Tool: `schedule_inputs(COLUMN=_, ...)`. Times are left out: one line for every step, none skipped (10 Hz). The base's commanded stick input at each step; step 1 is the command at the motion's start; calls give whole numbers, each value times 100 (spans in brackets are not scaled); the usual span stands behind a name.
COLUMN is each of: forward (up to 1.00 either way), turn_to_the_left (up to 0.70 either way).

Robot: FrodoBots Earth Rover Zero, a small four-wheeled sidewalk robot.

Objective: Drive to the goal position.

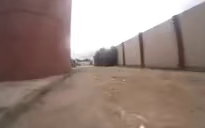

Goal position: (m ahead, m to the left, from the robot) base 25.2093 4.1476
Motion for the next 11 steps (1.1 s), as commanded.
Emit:
schedule_inputs(forward=100, turn_to_the_left=0)
schedule_inputs(forward=100, turn_to_the_left=0)
schedule_inputs(forward=100, turn_to_the_left=0)
schedule_inputs(forward=100, turn_to_the_left=0)
schedule_inputs(forward=100, turn_to_the_left=0)
schedule_inputs(forward=100, turn_to_the_left=0)
schedule_inputs(forward=100, turn_to_the_left=0)
schedule_inputs(forward=100, turn_to_the_left=0)
schedule_inputs(forward=100, turn_to_the_left=0)
schedule_inputs(forward=100, turn_to_the_left=0)
schedule_inputs(forward=100, turn_to_the_left=0)
